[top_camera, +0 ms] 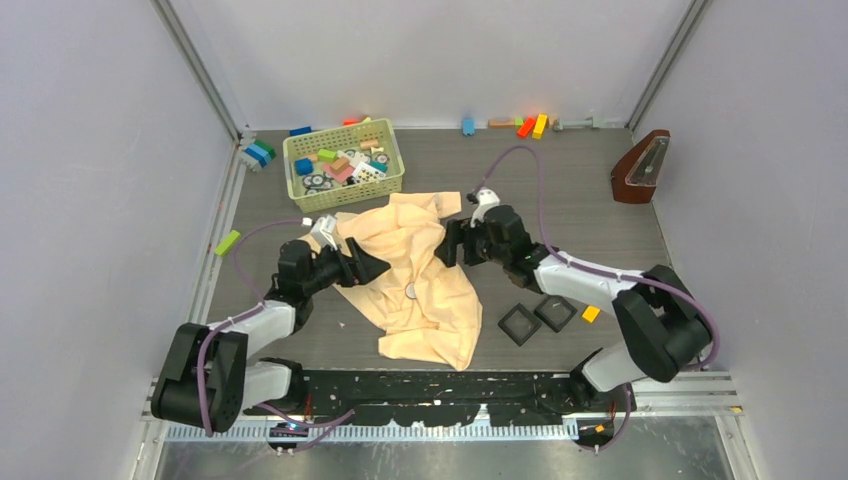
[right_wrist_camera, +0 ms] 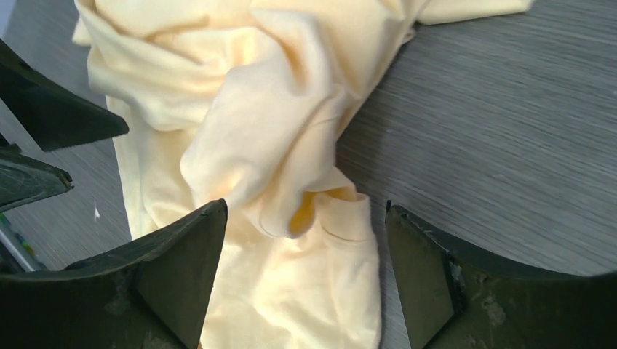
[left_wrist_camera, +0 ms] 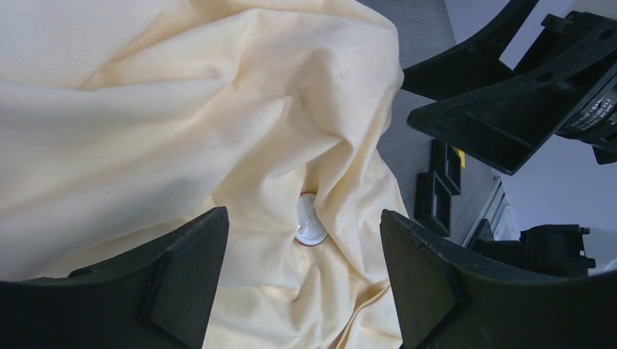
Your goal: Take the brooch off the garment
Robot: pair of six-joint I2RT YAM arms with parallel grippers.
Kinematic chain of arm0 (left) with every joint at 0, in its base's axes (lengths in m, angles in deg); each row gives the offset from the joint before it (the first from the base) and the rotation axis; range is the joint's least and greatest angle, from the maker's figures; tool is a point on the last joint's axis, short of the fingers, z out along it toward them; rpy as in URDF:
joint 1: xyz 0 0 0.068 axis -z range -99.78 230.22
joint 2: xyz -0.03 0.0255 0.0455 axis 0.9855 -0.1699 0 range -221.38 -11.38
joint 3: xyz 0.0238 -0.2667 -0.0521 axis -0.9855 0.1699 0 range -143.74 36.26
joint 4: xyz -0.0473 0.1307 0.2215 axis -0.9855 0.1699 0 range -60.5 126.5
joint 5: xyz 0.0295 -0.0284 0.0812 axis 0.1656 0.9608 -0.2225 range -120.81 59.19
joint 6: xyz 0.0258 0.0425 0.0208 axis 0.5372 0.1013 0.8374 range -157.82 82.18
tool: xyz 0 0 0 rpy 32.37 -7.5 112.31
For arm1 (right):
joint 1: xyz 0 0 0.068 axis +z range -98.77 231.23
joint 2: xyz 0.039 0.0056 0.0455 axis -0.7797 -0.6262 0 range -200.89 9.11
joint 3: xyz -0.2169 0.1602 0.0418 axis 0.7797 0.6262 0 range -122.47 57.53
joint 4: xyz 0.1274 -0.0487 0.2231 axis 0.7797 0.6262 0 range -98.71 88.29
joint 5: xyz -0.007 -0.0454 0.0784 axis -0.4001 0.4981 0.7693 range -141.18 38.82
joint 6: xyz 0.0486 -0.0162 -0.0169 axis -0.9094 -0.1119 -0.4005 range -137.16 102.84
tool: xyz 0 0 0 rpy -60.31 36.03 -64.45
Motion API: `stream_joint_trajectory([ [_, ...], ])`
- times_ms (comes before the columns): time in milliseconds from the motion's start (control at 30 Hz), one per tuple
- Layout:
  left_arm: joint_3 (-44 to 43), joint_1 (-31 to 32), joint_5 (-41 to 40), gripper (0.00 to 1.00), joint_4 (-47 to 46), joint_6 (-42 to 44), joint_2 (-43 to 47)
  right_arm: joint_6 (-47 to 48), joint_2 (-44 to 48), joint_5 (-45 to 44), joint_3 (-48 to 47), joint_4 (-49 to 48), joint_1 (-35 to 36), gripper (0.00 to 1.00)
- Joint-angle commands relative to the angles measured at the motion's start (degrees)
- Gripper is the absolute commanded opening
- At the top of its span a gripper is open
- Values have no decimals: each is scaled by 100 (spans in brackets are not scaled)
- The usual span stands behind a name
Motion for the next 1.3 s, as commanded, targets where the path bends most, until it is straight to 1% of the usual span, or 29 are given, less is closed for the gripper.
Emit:
stream_joint_trajectory([
  [0, -170, 134, 100, 78, -71, 392, 274, 625, -447, -333, -655, 433, 470, 85],
  [233, -399, 719, -355, 73, 665, 978, 467, 655, -1117, -645, -1031, 537, 1028, 83],
  [300, -468, 847, -437, 71, 784, 1098, 437, 643, -1306, -811, -1180, 606, 1100, 77],
  [367, -513, 930, -482, 67, 864, 1177, 382, 592, -1460, -899, -1328, 684, 1116, 58],
  [400, -539, 966, -514, 65, 919, 1206, 359, 558, -1500, -969, -1398, 703, 1117, 36],
  [433, -572, 993, -574, 63, 998, 1245, 331, 536, -1497, -1017, -1411, 712, 1118, 27],
  [467, -613, 1026, -620, 62, 1076, 1288, 281, 520, -1456, -1150, -1401, 708, 1118, 12],
  [533, -715, 1104, -687, 58, 1225, 1390, 166, 495, -1313, -1326, -1273, 604, 1118, 3],
  [667, -966, 1351, -692, 51, 1458, 1547, -171, 532, -952, -1259, -922, 178, 1118, 1],
  [767, -1149, 1510, -645, 42, 1634, 1635, -377, 575, -748, -898, -680, -87, 1117, 1],
  [833, -1191, 1538, -594, 39, 1660, 1610, -435, 587, -523, -784, -526, -294, 1116, 0],
  [933, -1141, 1538, -615, 40, 1630, 1481, -328, 584, -259, -780, -284, -627, 1112, 1],
  [1000, -1020, 1538, -597, 45, 1448, 1200, -194, 580, -40, -835, -86, -821, 1111, 0],
  [1100, -785, 1538, -573, 49, 1296, 494, 80, 580, 206, -902, 127, -948, 1114, 0],
  [1267, -205, 1576, -843, 50, 833, -821, 620, 602, 283, -979, 213, -1031, 1109, 0],
])
